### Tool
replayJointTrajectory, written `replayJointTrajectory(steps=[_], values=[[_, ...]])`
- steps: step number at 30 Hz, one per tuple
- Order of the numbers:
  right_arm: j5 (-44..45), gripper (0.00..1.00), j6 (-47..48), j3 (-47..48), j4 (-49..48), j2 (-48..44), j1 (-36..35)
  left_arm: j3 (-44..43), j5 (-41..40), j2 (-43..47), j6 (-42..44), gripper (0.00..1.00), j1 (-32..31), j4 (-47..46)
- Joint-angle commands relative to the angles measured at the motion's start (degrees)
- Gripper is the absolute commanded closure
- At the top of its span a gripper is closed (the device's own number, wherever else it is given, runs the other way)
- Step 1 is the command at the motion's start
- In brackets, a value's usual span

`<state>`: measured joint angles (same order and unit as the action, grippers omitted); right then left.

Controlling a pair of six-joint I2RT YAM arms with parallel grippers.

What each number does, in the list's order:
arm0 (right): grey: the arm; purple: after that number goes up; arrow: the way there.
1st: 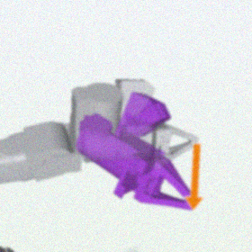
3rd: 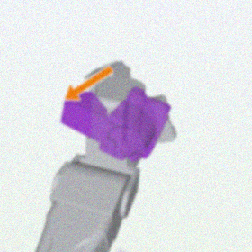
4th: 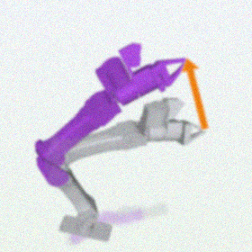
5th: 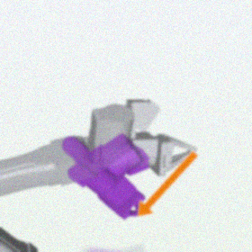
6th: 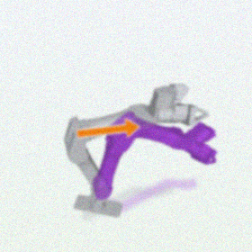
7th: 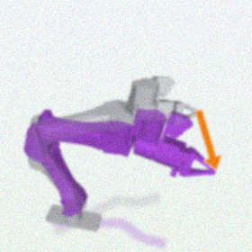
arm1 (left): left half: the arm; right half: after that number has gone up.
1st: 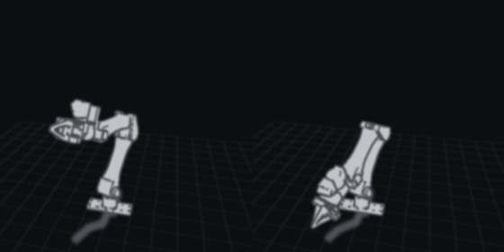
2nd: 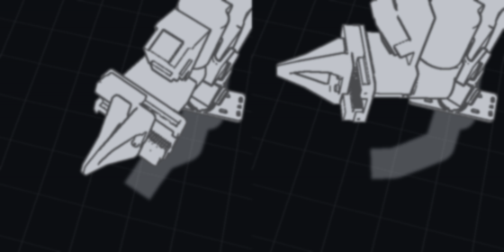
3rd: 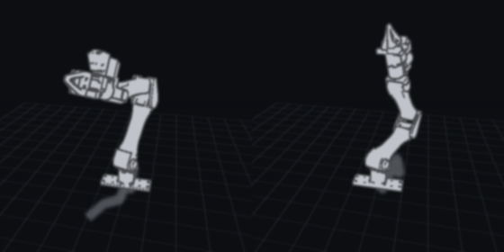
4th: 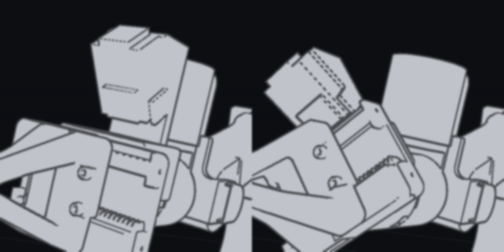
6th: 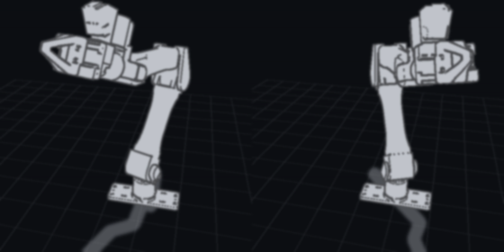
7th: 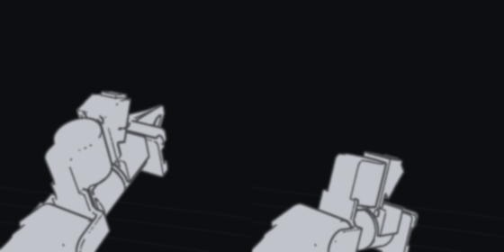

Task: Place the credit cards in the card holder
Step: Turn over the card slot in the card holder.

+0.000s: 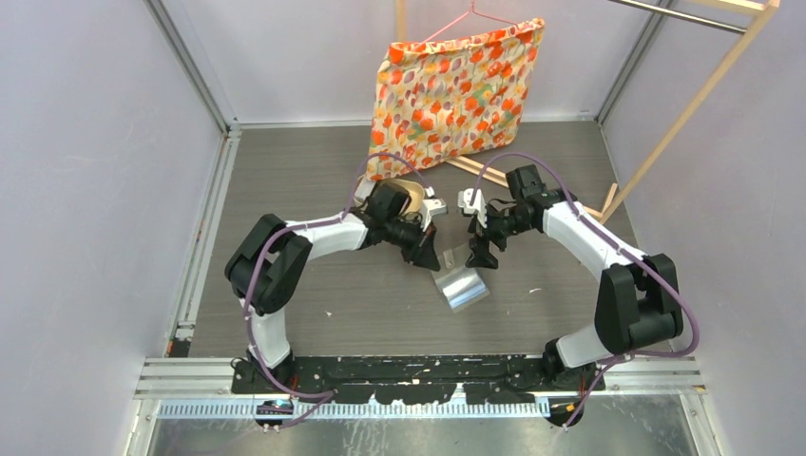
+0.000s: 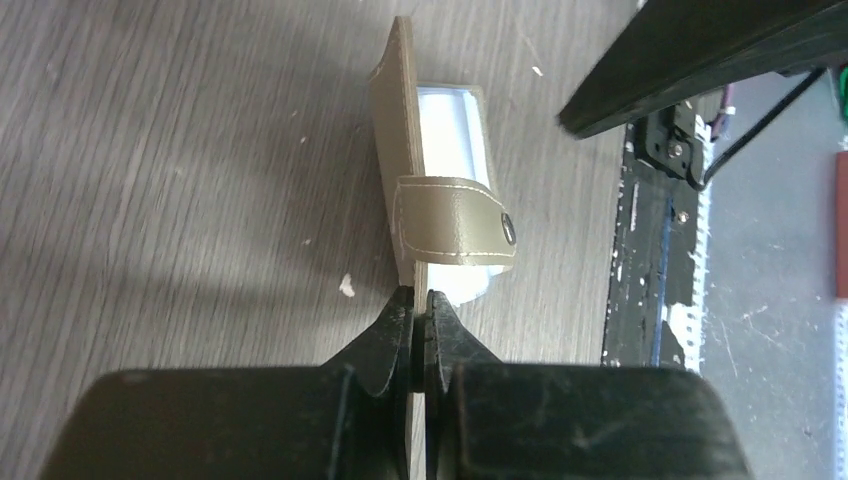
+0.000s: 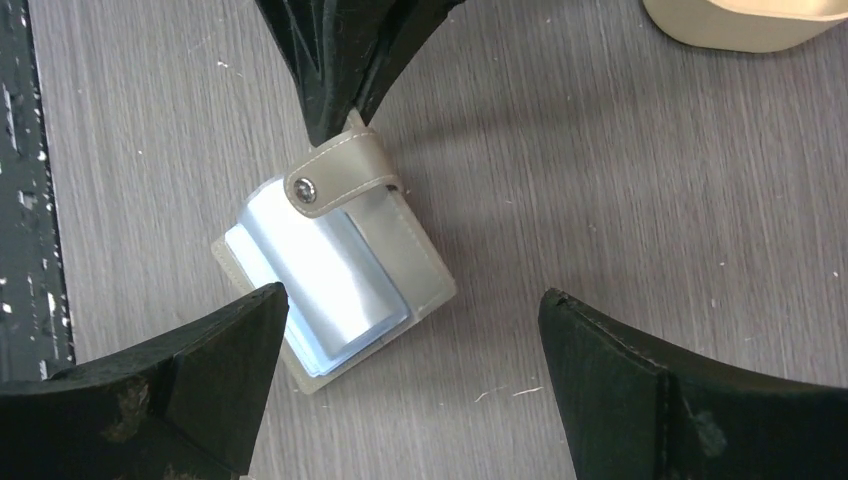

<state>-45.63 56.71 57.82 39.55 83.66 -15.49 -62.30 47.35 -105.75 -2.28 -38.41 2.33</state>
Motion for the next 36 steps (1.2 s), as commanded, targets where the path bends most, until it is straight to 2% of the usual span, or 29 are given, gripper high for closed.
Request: replayJointTrajectory(steps=[1, 5, 9, 13, 16, 18, 22, 24, 26, 28, 31, 33, 36], values=[[-3.22, 0.00, 9.02, 3.69, 3.97, 2.97, -0.27, -5.98, 7.74, -1.61, 7.79, 1.00, -0.25, 7.90], [-1.83, 0.04, 10.36, 3.82, 5.60, 5.77, -1.56, -8.59, 8.25, -3.84, 10.34, 1.00, -0.80, 11.71], [-1.04, 0.22, 10.39, 5.33, 8.27, 7.72, -2.17, -9.64, 6.01, -4.39, 10.52, 1.00, -0.96, 12.45], [-0.86, 0.64, 10.01, 6.25, 10.94, 9.16, -2.15, -7.78, 2.38, -2.69, 4.71, 0.99, -0.64, 6.47], [-0.36, 0.96, 6.50, 5.44, 8.68, 8.68, -2.16, -5.08, 0.72, 0.11, -0.21, 0.95, -0.31, 0.23], [0.21, 0.99, 3.62, 4.13, 6.19, 7.02, -2.14, -3.24, -1.16, 2.92, -2.86, 0.93, 0.00, -2.96], [1.02, 0.99, -8.13, 1.61, 1.04, 3.15, -1.20, 3.57, -9.57, 10.64, -12.56, 0.78, 2.75, -13.06], [0.98, 0.99, -15.36, 0.79, -0.36, 1.98, -0.48, 10.74, -14.02, 16.28, -19.84, 0.64, 4.64, -23.06], [2.06, 0.99, -27.45, -0.82, -4.17, 0.99, 0.87, 19.57, -20.37, 22.25, -27.21, 0.47, 5.68, -34.51], [5.81, 0.99, -42.79, -3.17, -10.96, -0.27, 1.59, 26.44, -25.16, 27.16, -33.17, 0.35, 5.80, -40.73], [8.11, 0.99, -59.46, -7.54, -18.43, -2.48, 1.72, 32.72, -25.98, 30.37, -45.15, 0.33, 5.45, -45.37], [13.38, 0.99, -68.05, -11.57, -26.11, -4.86, 1.81, 36.90, -27.70, 31.02, -52.82, 0.33, 3.91, -48.79], [18.40, 0.99, -77.81, -14.90, -31.46, -5.97, 2.02, 40.45, -34.75, 32.37, -59.11, 0.33, -2.46, -50.14]])
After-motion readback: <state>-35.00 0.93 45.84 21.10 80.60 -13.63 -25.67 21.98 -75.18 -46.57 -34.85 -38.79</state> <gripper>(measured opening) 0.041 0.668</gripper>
